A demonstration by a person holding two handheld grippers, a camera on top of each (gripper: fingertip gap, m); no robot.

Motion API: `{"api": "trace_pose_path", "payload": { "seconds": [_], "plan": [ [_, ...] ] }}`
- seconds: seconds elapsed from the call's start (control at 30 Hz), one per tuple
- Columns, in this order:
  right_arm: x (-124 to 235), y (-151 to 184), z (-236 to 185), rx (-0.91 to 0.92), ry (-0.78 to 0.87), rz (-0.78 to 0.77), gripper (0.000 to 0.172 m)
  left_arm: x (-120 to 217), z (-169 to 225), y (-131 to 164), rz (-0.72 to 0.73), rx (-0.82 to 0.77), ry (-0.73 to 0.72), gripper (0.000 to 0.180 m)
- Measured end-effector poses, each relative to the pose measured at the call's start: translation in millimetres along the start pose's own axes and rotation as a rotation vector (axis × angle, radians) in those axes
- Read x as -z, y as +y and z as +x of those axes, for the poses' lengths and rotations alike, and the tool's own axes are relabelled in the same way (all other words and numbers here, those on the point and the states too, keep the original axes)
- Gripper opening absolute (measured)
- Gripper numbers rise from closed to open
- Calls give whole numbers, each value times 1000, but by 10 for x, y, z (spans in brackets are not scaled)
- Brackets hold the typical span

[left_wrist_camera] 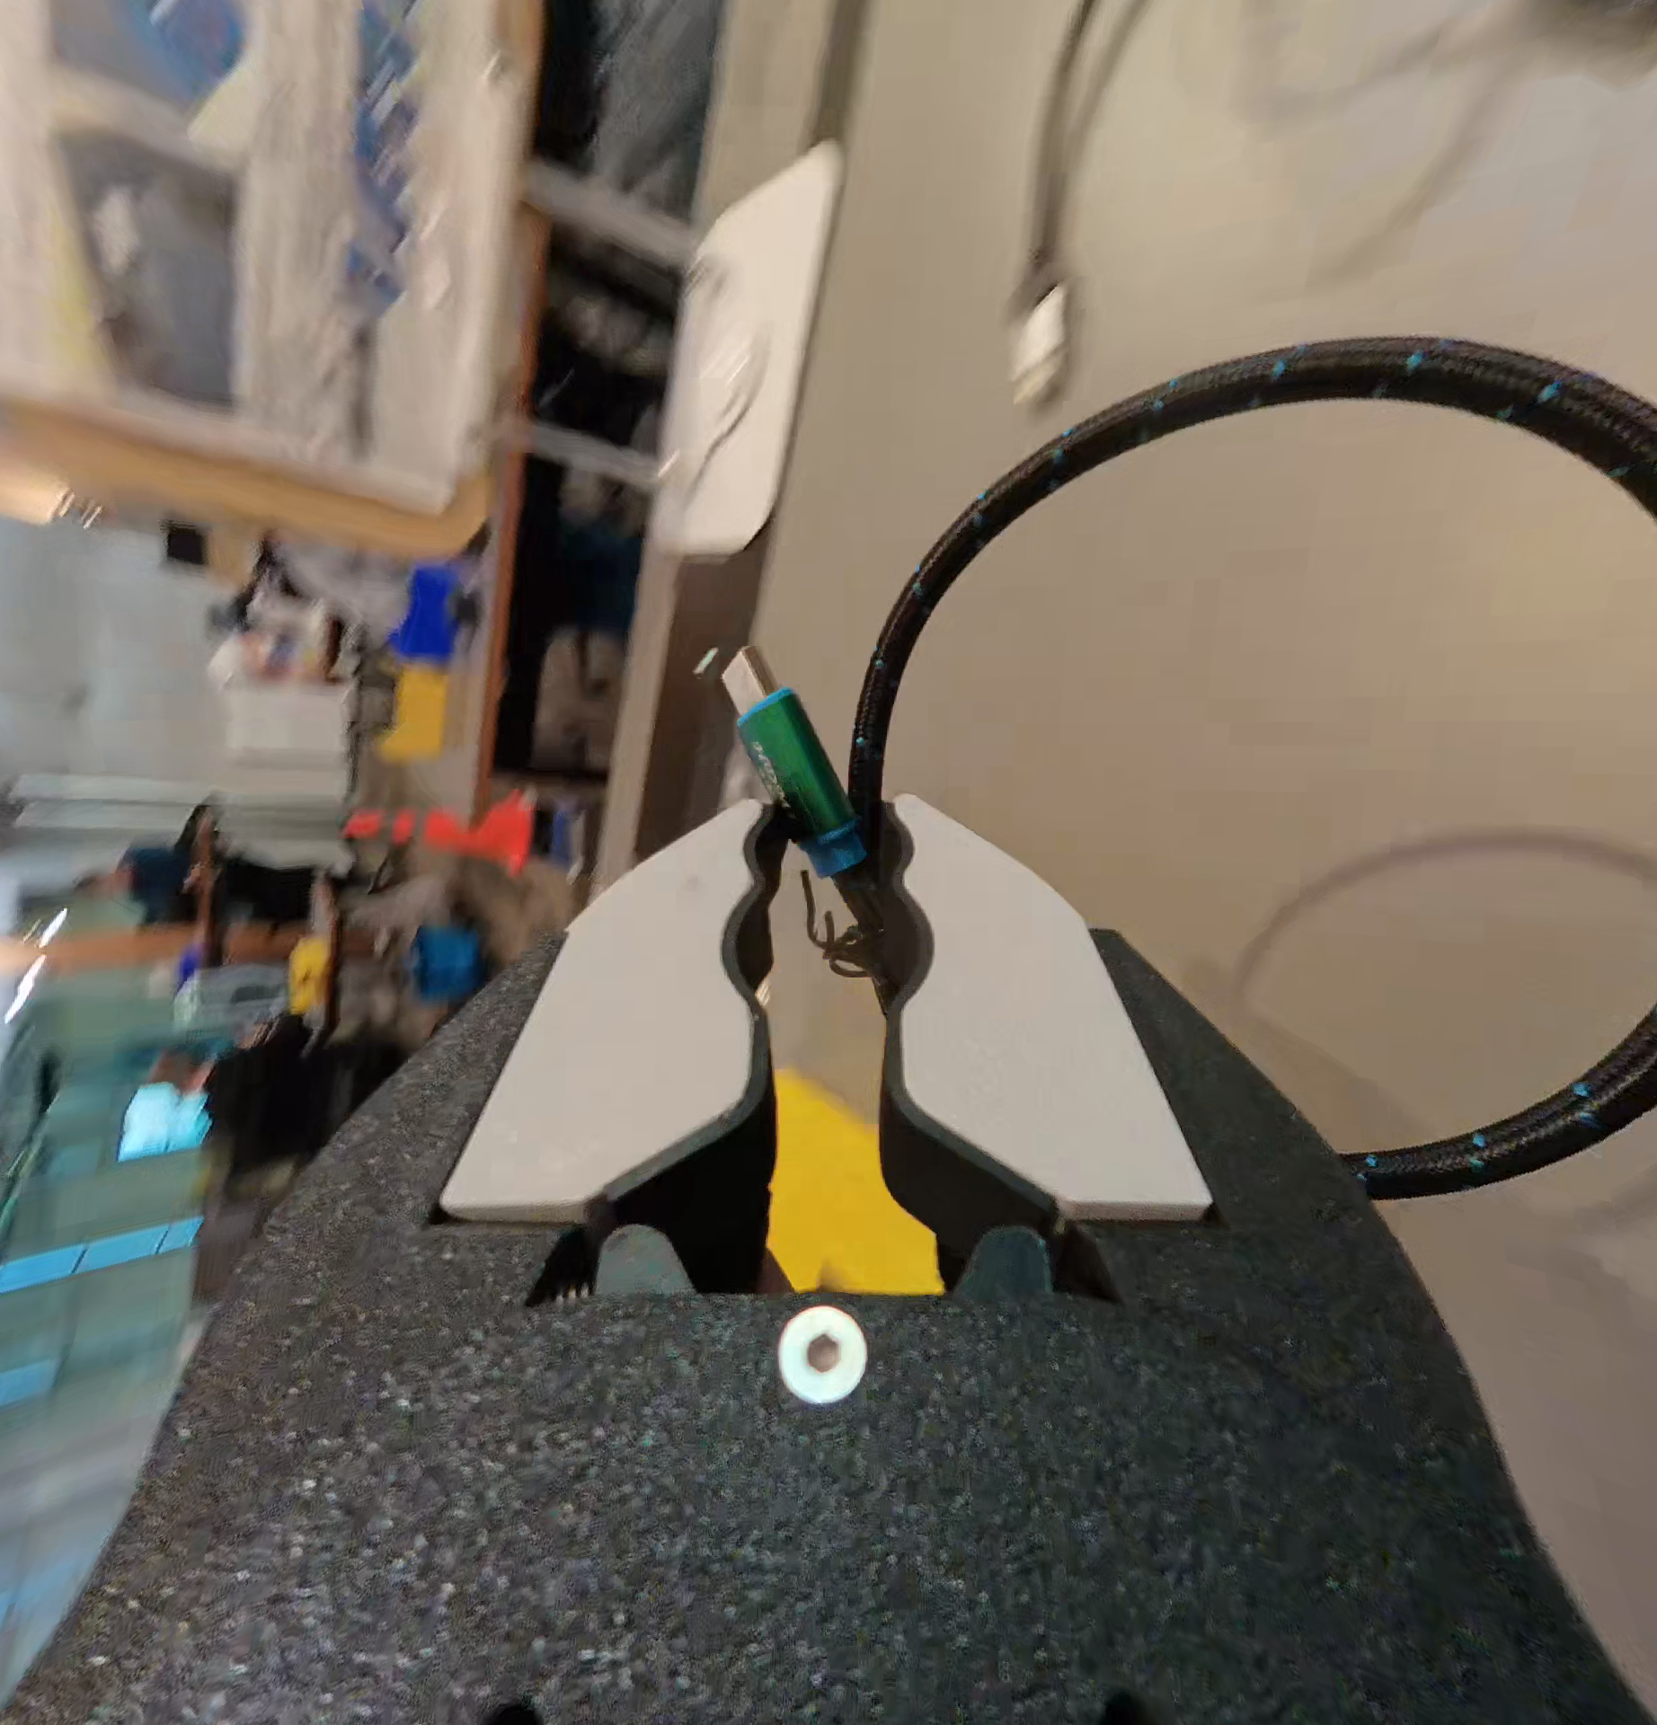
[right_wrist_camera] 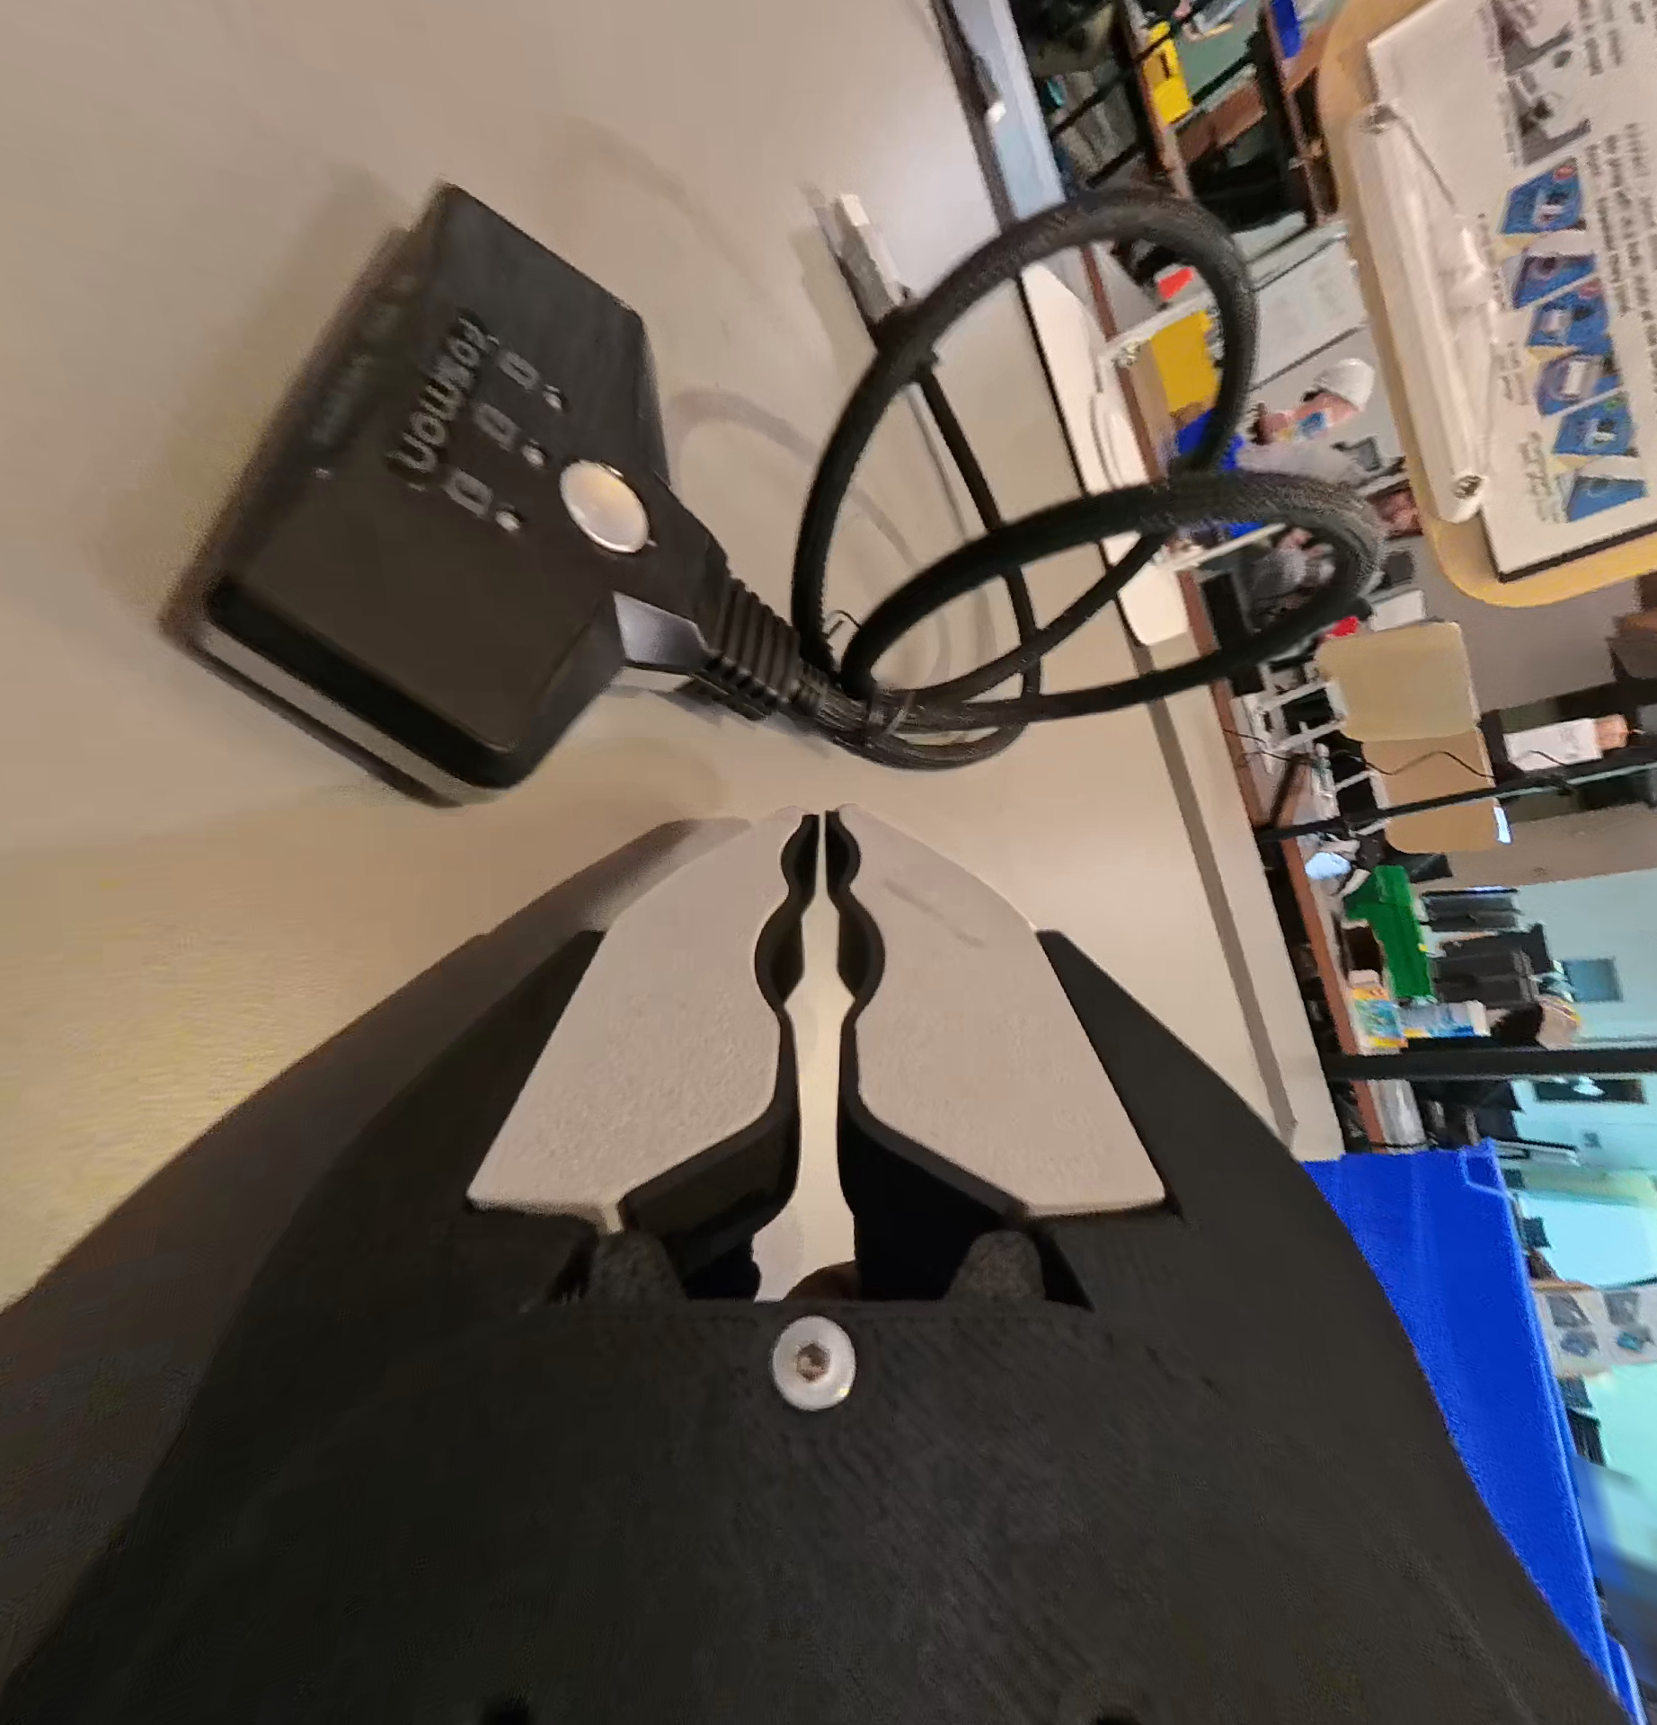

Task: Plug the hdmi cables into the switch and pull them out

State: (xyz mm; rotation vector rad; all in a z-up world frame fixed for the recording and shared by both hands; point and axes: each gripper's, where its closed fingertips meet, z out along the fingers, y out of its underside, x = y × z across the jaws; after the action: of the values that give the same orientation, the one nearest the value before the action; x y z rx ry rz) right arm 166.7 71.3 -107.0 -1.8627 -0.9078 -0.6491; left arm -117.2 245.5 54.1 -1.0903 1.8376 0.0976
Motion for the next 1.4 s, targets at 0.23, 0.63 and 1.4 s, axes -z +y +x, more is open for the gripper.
{"api": "trace_pose_path", "payload": {
  "seconds": [0.23, 0.63, 1.4],
  "plan": [
    [-47, -369, -300, 130, -53, -7, 0, -1072, 1209, -945, 222, -71, 258, 20],
    [-335, -761, -472, 169, -206, 61, 0, -1663, 1074, -963, 336, -206, 71, 19],
    [-402, -1567, -16, 625, 107, 328, 26, -1275, 1239, -1047, 452, -348, 56, 19]
  ]
}}
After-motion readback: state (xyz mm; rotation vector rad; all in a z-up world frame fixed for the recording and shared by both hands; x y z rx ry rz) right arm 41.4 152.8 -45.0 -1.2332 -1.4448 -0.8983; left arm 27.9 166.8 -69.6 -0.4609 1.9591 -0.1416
